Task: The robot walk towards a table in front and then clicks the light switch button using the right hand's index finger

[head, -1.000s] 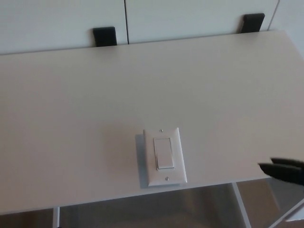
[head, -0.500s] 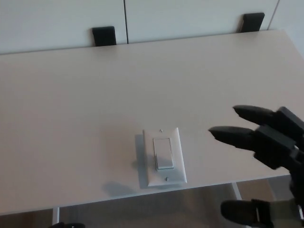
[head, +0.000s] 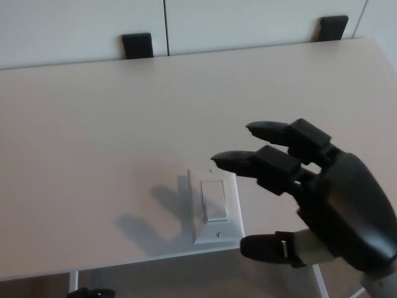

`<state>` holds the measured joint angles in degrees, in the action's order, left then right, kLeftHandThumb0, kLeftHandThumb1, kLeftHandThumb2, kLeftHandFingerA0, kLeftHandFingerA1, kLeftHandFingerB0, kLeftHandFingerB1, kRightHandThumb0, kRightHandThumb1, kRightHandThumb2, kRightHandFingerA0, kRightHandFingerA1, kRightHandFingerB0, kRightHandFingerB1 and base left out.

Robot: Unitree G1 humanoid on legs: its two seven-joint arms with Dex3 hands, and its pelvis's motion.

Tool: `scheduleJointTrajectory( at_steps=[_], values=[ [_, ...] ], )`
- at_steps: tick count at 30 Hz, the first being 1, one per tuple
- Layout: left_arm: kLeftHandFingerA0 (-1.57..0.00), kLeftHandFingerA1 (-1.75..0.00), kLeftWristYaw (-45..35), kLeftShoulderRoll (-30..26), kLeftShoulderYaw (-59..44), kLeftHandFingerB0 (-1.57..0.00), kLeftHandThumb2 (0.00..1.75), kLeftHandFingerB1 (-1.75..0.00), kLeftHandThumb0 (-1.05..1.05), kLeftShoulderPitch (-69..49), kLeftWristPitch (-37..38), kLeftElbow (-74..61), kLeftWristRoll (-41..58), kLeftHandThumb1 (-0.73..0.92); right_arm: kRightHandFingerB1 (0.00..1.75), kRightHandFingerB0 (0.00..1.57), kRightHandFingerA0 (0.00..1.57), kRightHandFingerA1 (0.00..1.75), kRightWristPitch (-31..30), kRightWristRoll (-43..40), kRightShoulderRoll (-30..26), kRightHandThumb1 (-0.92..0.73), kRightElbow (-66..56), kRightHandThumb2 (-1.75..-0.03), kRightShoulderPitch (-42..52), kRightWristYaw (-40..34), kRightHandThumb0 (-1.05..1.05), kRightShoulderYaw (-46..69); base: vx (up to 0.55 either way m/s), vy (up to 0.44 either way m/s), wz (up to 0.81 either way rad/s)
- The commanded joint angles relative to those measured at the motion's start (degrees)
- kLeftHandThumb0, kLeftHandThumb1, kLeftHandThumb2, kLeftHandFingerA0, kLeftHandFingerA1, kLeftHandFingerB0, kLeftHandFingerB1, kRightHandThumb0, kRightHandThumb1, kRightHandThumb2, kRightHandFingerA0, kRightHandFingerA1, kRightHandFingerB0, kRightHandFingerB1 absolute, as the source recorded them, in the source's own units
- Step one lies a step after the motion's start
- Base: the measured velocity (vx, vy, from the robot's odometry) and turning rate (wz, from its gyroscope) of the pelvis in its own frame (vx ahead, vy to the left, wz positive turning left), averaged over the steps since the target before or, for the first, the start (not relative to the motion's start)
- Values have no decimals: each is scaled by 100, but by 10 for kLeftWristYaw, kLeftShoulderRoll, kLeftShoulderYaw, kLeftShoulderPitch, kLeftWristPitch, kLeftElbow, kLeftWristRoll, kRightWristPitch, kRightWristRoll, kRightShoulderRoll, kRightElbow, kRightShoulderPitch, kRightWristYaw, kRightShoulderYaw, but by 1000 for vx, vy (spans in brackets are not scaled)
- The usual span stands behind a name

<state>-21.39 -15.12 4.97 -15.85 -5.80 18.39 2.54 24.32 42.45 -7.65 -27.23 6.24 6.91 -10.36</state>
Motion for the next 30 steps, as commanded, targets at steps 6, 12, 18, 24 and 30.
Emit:
scheduleJointTrajectory(
  at_steps=[6,12,18,24,30],
  values=[
    [-33,-57,-14,-21,12,-16,91,-49,-15,9,-52,-16,-13,49,46,27,10,45,-160,415,-41,-56,157,-94,-73,4,-91,-147,0,0,0],
    [-33,-57,-15,-24,14,-15,91,-49,-16,11,-49,-14,-13,49,34,22,13,41,-182,434,-37,-80,154,-65,-61,5,-96,-173,0,0,0],
    [-32,-57,-15,-24,16,-15,90,-49,-16,12,-51,-15,-13,49,50,0,1,53,-209,443,-30,-29,142,-97,-44,22,-40,-187,0,0,0],
    [-31,-56,-16,-27,17,-15,90,-49,-16,12,-58,-21,-13,49,39,12,4,36,-236,464,-31,-65,140,-101,-36,35,-97,-199,0,0,0],
    [-33,-57,-19,-31,20,-15,90,-49,-17,12,-45,-16,-15,49,38,12,4,36,-256,471,-32,-62,127,-98,-23,30,-94,-203,0,0,0]
  ],
)
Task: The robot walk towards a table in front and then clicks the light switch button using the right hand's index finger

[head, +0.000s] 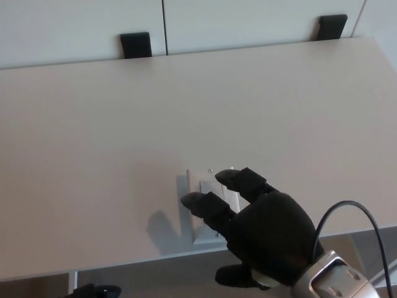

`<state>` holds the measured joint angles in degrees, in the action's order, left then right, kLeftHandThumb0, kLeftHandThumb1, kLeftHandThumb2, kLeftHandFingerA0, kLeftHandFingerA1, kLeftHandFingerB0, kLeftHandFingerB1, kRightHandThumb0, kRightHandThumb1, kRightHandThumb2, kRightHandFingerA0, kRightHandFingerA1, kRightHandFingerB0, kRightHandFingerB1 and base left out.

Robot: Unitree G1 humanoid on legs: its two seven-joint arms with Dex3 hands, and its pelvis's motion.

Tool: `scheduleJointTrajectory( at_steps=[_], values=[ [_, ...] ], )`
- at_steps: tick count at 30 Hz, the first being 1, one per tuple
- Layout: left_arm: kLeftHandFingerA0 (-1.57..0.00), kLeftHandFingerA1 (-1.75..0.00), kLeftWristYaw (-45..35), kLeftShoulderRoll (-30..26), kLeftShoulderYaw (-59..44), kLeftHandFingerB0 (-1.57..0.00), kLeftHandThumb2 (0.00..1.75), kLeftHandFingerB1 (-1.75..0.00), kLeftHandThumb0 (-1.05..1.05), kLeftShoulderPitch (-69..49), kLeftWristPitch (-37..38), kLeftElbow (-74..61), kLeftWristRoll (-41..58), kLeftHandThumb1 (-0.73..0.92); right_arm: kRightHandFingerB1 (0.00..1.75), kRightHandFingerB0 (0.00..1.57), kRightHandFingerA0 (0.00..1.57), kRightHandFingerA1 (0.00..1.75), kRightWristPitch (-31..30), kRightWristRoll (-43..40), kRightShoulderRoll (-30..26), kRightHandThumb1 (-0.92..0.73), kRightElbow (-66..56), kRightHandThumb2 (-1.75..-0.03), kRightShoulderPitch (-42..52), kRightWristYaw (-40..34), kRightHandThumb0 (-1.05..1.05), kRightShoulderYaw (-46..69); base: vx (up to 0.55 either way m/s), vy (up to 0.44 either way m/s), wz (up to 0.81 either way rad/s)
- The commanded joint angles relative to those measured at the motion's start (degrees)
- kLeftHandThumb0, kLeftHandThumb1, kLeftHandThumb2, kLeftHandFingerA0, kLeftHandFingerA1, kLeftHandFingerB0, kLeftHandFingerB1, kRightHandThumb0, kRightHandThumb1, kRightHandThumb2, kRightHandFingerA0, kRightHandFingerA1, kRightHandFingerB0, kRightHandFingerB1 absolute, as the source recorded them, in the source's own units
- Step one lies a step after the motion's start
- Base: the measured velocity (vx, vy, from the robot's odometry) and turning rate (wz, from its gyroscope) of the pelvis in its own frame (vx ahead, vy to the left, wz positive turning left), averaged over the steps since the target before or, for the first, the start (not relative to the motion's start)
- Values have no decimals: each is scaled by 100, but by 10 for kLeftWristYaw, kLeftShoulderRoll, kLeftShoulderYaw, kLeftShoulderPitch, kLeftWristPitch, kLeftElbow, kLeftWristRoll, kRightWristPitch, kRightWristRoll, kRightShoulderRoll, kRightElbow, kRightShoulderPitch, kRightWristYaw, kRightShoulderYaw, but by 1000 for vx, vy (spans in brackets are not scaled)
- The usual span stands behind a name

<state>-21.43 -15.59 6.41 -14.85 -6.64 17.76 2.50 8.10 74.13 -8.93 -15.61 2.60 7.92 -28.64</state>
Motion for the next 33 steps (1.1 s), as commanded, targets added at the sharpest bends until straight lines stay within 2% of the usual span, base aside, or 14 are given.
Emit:
scheduleJointTrajectory(
  at_steps=[1,5,7,10,11,12,14,21,22,24,25,26,31,33],
  values=[
    [-31,-56,-18,-26,7,-15,90,-49,-17,1,-39,-12,-15,49,40,11,4,37,-96,152,-19,-61,5,-97,18,20,-93,-20,0,0,0],
    [-32,-57,-19,-28,9,-14,91,-48,-17,3,-37,-8,-14,49,49,0,2,53,-106,157,-25,-27,-11,-93,33,13,-40,-22,0,0,0],
    [-33,-57,-19,-28,9,-14,90,-48,-17,2,-39,-9,-15,49,40,15,4,31,-114,163,-27,-64,-19,-97,42,11,-98,-20,0,0,0],
    [-32,-57,-19,-29,10,-14,90,-48,-16,5,-42,-7,-13,49,43,17,5,43,-127,176,-34,-59,-19,-97,49,-12,-92,-18,0,0,0],
    [-32,-57,-19,-29,10,-14,91,-48,-16,5,-44,-8,-13,49,30,21,8,41,-129,177,-36,-72,-19,-63,50,-13,-91,-18,0,0,0],
    [-32,-56,-18,-29,11,-14,90,-48,-16,5,-48,-9,-13,49,42,15,5,45,-132,176,-38,-58,-20,-95,52,-14,-89,-15,0,0,0],
    [-32,-56,-17,-30,13,-14,91,-48,-16,6,-51,-10,-13,50,30,21,11,39,-138,173,-40,-72,-22,-63,55,-12,-89,-12,0,0,0],
    [-33,-57,-19,-33,16,-14,91,-48,-16,6,-53,-14,-14,50,30,19,10,39,-142,162,-49,-73,-41,-63,71,-12,-90,-10,0,0,0],
    [-33,-57,-21,-33,15,-14,91,-48,-16,6,-48,-11,-13,49,49,0,1,52,-141,159,-50,-28,-42,-94,74,-14,-40,-12,0,0,0],
    [-33,-57,-19,-33,18,-14,91,-48,-16,9,-43,-6,-17,49,32,18,11,40,-141,161,-50,-73,-44,-63,75,-13,-91,-17,0,0,0],
    [-33,-57,-20,-34,18,-14,91,-48,-16,10,-43,-6,-17,50,43,13,6,46,-140,159,-50,-57,-41,-96,76,-20,-88,-19,0,0,0],
    [-33,-57,-18,-34,19,-14,91,-48,-16,9,-46,-9,-19,50,31,19,13,39,-141,162,-50,-72,-41,-63,76,-19,-91,-22,0,0,0],
    [-32,-56,-19,-35,19,-13,91,-48,-15,10,-61,-19,-19,50,30,22,11,41,-149,173,-45,-72,-37,-63,75,-19,-91,-35,0,0,0],
    [-32,-56,-22,-36,19,-14,91,-48,-15,11,-54,-15,-20,50,49,0,2,53,-150,165,-40,-27,-35,-94,73,-13,-40,-38,0,0,0]
  ],
)
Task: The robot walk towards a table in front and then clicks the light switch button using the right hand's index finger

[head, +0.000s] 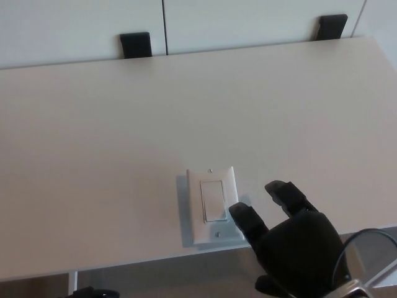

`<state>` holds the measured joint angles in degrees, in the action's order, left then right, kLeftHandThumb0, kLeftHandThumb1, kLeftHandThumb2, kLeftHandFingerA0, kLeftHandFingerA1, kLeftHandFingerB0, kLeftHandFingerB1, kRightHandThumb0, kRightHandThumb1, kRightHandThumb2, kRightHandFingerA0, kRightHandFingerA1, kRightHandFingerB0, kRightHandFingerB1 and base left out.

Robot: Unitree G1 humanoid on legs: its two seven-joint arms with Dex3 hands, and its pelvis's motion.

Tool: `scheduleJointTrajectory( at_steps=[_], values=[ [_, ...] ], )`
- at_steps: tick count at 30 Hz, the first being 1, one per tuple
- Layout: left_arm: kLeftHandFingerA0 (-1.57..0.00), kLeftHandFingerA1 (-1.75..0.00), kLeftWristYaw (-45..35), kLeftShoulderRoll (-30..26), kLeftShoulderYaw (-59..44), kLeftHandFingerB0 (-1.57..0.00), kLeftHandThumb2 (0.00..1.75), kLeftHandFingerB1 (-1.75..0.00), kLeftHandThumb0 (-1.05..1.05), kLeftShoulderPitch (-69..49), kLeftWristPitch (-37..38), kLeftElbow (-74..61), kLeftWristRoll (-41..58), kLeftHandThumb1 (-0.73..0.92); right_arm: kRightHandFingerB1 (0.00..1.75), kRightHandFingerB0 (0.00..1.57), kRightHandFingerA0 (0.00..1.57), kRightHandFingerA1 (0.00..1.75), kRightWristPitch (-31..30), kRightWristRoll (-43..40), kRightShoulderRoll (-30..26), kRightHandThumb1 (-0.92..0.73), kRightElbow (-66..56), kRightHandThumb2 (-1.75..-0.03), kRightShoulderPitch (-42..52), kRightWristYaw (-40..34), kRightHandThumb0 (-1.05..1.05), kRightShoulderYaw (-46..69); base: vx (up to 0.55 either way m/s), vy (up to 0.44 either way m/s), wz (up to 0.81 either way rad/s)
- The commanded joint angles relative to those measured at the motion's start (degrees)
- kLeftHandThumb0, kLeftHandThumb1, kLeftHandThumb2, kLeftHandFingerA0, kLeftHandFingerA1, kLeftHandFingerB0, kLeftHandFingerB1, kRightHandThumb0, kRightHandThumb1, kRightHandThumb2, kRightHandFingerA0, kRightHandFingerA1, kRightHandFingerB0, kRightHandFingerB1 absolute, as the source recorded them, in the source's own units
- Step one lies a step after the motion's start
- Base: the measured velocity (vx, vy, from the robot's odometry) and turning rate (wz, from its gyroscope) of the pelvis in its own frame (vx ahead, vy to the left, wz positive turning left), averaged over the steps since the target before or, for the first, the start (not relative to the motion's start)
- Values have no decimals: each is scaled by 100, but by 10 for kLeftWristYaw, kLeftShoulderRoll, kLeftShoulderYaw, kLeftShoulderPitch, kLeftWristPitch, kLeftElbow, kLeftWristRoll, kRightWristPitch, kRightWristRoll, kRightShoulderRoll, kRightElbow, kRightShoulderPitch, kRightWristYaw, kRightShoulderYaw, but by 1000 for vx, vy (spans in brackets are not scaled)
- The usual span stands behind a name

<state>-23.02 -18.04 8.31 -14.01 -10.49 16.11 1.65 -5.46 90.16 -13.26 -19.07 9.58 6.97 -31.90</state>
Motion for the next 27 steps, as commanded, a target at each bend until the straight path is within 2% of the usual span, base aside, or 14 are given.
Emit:
scheduleJointTrajectory(
  at_steps=[1,4,5,7,8,9,12,13,14,17,19,20,22,27],
  values=[
    [-32,-56,-7,-11,-1,-14,91,-48,-15,2,-13,3,-10,50,49,0,3,54,-15,1,6,-26,1,-93,1,-2,-40,-8,0,0,0],
    [-31,-56,-10,-12,-1,-14,91,-48,-15,2,-10,4,-11,50,49,0,3,54,-17,0,12,-26,10,-93,-4,-9,-39,-12,0,0,0],
    [-31,-56,-9,-11,-1,-14,91,-48,-15,2,-13,3,-11,50,29,20,8,40,-18,1,14,-71,12,-62,-5,-7,-90,-14,0,0,0],
    [-31,-56,-9,-11,-2,-14,91,-48,-15,1,-14,3,-11,50,29,21,9,40,-21,1,19,-70,18,-62,-11,-9,-89,-16,0,0,0],
    [-32,-56,-9,-11,-1,-14,91,-48,-15,2,-13,3,-11,50,41,14,5,45,-22,3,21,-57,21,-94,-14,-10,-89,-18,0,0,0],
    [-32,-56,-10,-11,-1,-14,91,-48,-15,2,-13,3,-12,50,30,21,10,40,-22,3,22,-70,23,-62,-16,-9,-89,-18,0,0,0],
    [-33,-57,-13,-12,-2,-14,91,-48,-15,1,-11,2,-10,50,30,21,11,40,-24,0,26,-69,24,-62,-21,-7,-89,-20,0,0,0],
    [-33,-57,-14,-12,-2,-14,91,-48,-15,2,-9,2,-11,50,41,15,3,44,-24,0,27,-58,23,-95,-23,-4,-92,-20,0,0,0],
    [-32,-57,-15,-13,-2,-14,91,-48,-15,3,-12,2,-11,50,49,0,3,54,-25,0,29,-26,21,-93,-24,0,-39,-21,0,0,0],
    [-33,-57,-14,-13,-1,-14,91,-48,-15,4,-16,-1,-13,50,49,0,3,54,-26,0,31,-25,20,-92,-26,6,-39,-24,0,0,0],
    [-33,-57,-16,-13,-1,-14,91,-48,-15,6,-12,4,-13,50,42,13,5,45,-27,0,30,-56,22,-94,-25,4,-88,-26,0,0,0],
    [-32,-57,-17,-13,-1,-14,91,-48,-15,6,-8,6,-13,50,31,20,9,41,-27,-1,30,-70,22,-62,-24,5,-90,-27,0,0,0],
    [-33,-57,-16,-14,0,-14,91,-48,-15,5,-8,3,-16,50,49,0,3,54,-28,-2,30,-25,25,-92,-23,3,-40,-30,0,0,0],
    [-34,-57,-13,-11,-1,-14,91,-48,-15,7,-14,5,-17,50,49,0,4,55,-28,1,27,-25,29,-93,-21,-8,-40,-36,0,0,0]
  ],
)
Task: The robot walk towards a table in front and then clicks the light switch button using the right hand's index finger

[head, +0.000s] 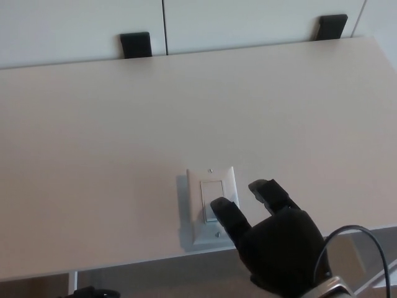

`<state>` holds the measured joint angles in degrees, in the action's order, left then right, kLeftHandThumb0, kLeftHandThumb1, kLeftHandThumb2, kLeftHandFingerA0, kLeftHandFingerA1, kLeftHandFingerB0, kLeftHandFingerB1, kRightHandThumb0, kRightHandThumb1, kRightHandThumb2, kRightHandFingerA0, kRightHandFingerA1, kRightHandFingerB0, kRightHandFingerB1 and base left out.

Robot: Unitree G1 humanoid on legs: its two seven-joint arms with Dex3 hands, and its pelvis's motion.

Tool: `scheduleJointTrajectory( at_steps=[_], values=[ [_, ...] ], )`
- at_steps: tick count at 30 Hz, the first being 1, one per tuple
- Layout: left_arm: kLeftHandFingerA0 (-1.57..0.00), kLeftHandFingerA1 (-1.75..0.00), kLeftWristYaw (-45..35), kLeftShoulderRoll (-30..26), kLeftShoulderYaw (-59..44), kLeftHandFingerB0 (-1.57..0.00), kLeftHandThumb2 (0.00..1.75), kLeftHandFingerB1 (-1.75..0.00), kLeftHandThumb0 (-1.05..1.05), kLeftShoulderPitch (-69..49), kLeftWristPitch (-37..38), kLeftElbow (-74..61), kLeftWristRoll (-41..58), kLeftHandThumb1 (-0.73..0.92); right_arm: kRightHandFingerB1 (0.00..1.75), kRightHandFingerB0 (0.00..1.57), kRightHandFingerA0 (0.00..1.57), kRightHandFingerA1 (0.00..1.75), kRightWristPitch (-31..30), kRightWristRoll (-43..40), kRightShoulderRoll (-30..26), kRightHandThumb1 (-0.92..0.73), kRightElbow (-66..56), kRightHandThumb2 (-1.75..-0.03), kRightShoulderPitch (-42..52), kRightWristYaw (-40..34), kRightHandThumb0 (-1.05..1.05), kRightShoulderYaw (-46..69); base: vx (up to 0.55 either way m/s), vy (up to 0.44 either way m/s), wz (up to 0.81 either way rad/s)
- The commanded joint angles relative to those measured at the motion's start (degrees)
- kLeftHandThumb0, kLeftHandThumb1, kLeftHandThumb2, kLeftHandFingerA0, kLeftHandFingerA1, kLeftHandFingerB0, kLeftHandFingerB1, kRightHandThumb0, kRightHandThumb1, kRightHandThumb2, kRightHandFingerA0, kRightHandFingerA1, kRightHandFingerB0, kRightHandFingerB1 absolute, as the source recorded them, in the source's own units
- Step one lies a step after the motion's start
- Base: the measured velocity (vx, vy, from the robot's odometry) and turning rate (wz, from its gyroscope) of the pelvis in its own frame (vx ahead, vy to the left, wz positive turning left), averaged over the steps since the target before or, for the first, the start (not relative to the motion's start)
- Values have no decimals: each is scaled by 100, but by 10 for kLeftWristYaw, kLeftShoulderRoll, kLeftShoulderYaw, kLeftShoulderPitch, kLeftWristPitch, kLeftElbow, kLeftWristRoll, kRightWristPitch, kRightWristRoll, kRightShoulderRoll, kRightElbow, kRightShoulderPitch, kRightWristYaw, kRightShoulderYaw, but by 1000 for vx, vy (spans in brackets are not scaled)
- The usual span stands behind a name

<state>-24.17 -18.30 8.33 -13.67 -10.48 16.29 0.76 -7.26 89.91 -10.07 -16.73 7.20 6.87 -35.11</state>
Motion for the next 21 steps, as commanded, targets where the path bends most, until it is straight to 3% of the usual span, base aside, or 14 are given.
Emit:
scheduleJointTrajectory(
  at_steps=[1,2,5,6,10,11,12,13,14,18,19,20,21],
  values=[
    [-34,-57,-2,-9,-1,-14,91,-48,-15,3,-13,4,-9,50,49,0,4,55,-11,2,-4,-25,5,-92,3,-9,-39,-5,0,0,0],
    [-34,-57,-3,-10,0,-14,91,-48,-15,3,-10,3,-11,50,43,15,4,44,-11,2,-4,-57,4,-94,4,-9,-91,-7,0,0,0],
    [-31,-56,-9,-10,1,-13,91,-48,-15,6,-12,5,-8,50,43,15,4,44,-13,1,-4,-57,3,-94,8,-14,-91,-9,0,0,0],
    [-32,-57,-9,-10,2,-13,91,-48,-16,6,-13,5,-9,50,49,0,3,54,-15,4,-3,-27,3,-94,9,-8,-40,-11,0,0,0],
    [-33,-57,-8,-10,2,-14,91,-48,-15,6,-14,4,-9,50,49,0,3,54,-17,-4,-2,-34,2,-100,15,-2,-39,-14,0,0,0],
    [-33,-57,-9,-10,2,-14,91,-48,-15,6,-13,4,-9,50,49,0,3,54,-17,-6,-1,-34,2,-100,16,-2,-39,-14,0,0,0],
    [-32,-57,-10,-11,3,-14,91,-48,-16,6,-13,3,-10,49,29,22,9,40,-16,-10,-1,-84,2,-67,17,-2,-91,-13,0,0,0],
    [-32,-57,-9,-12,4,-14,91,-48,-17,6,-14,2,-12,49,29,24,10,39,-17,-14,0,-88,2,-67,19,-2,-92,-13,0,0,0],
    [-32,-57,-10,-11,2,-14,91,-48,-16,6,-11,4,-9,49,44,17,6,45,-18,-15,1,-70,2,-108,20,0,-90,-13,0,0,0],
    [-31,-57,-14,-13,3,-15,91,-49,-17,6,-8,6,-10,49,44,18,7,46,-21,-15,4,-70,3,-107,20,3,-89,-14,0,0,0],
    [-32,-57,-16,-14,4,-15,91,-49,-18,5,-7,5,-11,49,30,27,12,38,-21,-14,4,-89,3,-68,20,6,-90,-14,0,0,0],
    [-32,-57,-16,-14,3,-15,91,-49,-18,6,-10,5,-11,49,44,19,6,44,-22,-13,5,-70,2,-108,21,7,-89,-15,0,0,0],
    [-32,-57,-16,-14,4,-15,91,-49,-17,6,-9,5,-12,50,44,19,6,44,-23,-12,4,-71,2,-109,21,8,-89,-16,0,0,0]
  ],
)
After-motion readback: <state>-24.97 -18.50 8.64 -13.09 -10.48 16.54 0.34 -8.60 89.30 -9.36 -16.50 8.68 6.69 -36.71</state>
